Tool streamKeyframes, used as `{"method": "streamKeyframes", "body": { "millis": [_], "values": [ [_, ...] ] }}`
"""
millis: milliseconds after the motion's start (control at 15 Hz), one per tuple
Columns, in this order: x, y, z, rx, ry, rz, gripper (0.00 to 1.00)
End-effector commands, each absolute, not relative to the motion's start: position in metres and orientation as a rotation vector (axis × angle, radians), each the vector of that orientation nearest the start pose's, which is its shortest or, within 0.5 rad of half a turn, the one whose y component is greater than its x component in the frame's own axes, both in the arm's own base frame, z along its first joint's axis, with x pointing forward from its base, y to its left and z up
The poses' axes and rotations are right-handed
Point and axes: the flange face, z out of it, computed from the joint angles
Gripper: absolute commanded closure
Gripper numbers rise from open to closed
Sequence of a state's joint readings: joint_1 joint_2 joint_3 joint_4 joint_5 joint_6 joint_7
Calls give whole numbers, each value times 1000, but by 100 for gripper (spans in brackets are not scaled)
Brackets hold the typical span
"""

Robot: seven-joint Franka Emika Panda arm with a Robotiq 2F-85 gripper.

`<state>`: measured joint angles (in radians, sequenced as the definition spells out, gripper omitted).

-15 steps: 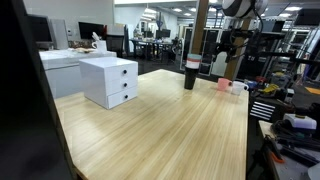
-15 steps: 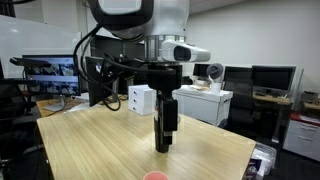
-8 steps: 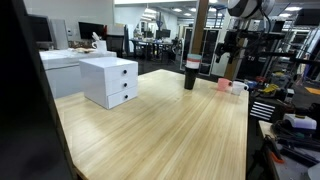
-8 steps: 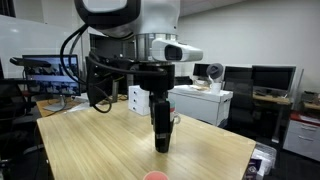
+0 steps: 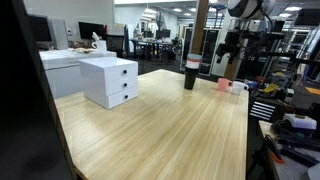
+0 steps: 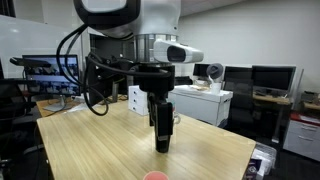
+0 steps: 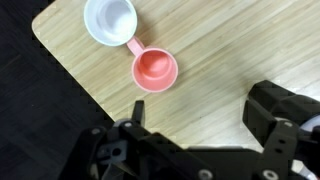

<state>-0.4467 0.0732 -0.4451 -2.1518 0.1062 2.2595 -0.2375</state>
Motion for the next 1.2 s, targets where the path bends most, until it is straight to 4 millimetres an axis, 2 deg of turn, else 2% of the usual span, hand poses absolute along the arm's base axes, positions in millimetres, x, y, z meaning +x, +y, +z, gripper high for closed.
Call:
{"method": "streamKeyframes", "body": {
  "millis": [0, 333, 667, 867, 1133],
  "values": [
    [349, -429, 373, -2940, 974, -88, 0],
    [342, -430, 371, -2980, 833, -97, 0],
    [332, -434, 365, -3043, 523, -88, 0],
    [328, -437, 352, -3055, 387, -64, 0],
    [328, -436, 322, -3084, 298, -26, 0]
  ]
}}
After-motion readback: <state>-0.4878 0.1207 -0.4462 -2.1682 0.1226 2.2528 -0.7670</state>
